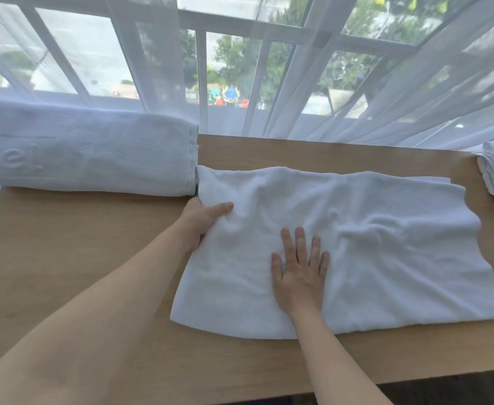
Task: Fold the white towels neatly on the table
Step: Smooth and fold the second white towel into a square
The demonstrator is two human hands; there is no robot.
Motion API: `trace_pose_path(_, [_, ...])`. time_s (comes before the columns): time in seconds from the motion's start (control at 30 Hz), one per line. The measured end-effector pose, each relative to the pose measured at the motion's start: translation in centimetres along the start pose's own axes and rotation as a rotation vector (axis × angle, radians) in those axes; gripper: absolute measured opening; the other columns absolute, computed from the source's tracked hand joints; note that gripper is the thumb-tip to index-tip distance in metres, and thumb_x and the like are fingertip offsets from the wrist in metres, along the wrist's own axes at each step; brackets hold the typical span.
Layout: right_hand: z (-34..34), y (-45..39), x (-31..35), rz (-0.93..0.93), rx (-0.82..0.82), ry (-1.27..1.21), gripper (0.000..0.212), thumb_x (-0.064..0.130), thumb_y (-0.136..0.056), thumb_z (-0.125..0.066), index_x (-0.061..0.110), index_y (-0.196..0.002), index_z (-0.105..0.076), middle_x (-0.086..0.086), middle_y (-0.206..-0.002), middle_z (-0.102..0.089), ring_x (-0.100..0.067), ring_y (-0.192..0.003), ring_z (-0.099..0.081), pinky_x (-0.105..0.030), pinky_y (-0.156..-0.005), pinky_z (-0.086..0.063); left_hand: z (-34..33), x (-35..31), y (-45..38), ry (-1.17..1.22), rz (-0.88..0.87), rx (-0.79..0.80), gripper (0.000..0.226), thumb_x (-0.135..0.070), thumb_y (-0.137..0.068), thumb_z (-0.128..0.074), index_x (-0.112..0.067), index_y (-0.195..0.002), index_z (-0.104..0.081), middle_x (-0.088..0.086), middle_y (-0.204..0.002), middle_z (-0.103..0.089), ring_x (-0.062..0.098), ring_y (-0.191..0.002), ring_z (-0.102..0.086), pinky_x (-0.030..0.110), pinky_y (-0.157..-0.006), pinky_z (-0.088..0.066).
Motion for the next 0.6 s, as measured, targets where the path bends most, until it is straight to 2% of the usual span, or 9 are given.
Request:
trace_pose_path(0.13, [0.6, -0.6, -3.4, -0.041, 0.005, 0.035, 0.061, 0.065, -0.094, 0.006, 0.048, -0.150, 0.024, 0.019, -0.161, 0.028, -0.017, -0.148, 0.031, -0.047, -0.123, 0.011, -1.8, -0.6, -1.1, -0.065, -0.155, -0.055, 0.026, -0.015, -0.080, -0.083, -0.022, -0.101, -0.072, -0.004, -0.094, -0.078, 0.019, -0.088, -0.075, 0.031, -0.070, -0.061])
trace_pose_path(0.23, [1.1, -0.9, -5.0, -0.034, 0.039, 0.063, 0.061, 0.063, -0.093, 0.007, 0.048, -0.149, 0.026, 0.018, -0.161, 0.028, -0.019, -0.148, 0.030, -0.048, -0.123, 0.010, -0.4, 0.4, -1.0, -0.187, -0.206, -0.156, 0.020, -0.022, -0.084, -0.081, -0.021, -0.102, -0.072, -0.001, -0.101, -0.076, 0.019, -0.094, -0.072, 0.037, -0.084, -0.059])
trace_pose_path(0.37, [0.7, -0.1, -2.7, -0.067, 0.003, 0.042, 0.066, 0.060, -0.094, 0.000, 0.040, -0.153, 0.023, 0.009, -0.163, 0.027, -0.027, -0.149, 0.029, -0.053, -0.121, 0.013, 2.1, 1.8, -0.8, -0.194, -0.201, -0.179, 0.012, -0.030, -0.083, -0.081, -0.024, -0.092, -0.074, -0.006, -0.089, -0.078, 0.019, -0.086, -0.074, 0.036, -0.074, -0.061])
trace_pose_path(0.53, [-0.3, 0.3, -0.1, -0.083, -0.005, 0.012, 0.070, 0.062, -0.097, -0.007, 0.034, -0.155, 0.022, 0.002, -0.162, 0.031, -0.027, -0.147, 0.033, -0.058, -0.119, 0.014, 0.8, 0.2, -1.5, -0.248, -0.198, -0.085, 0.042, -0.043, -0.074, -0.086, -0.030, -0.108, -0.065, -0.012, -0.100, -0.073, 0.003, -0.086, -0.071, 0.020, -0.068, -0.055])
trace_pose_path(0.6, [-0.1, 0.3, -0.1, -0.069, -0.018, 0.004, 0.071, 0.062, -0.098, -0.009, 0.033, -0.156, 0.020, 0.001, -0.163, 0.028, -0.026, -0.148, 0.031, -0.058, -0.119, 0.013, 0.3, -0.7, -1.9, -0.375, -0.210, -0.079, 0.040, -0.041, -0.074, -0.087, -0.035, -0.104, -0.061, -0.017, -0.100, -0.069, 0.001, -0.088, -0.067, 0.018, -0.067, -0.052])
Point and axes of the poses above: each hand's wrist, its own y-axis away from the middle knuckle, its own z-axis out of the back of the hand, x = y × z, the point moved 8 cm from there along -y, towards the middle knuckle
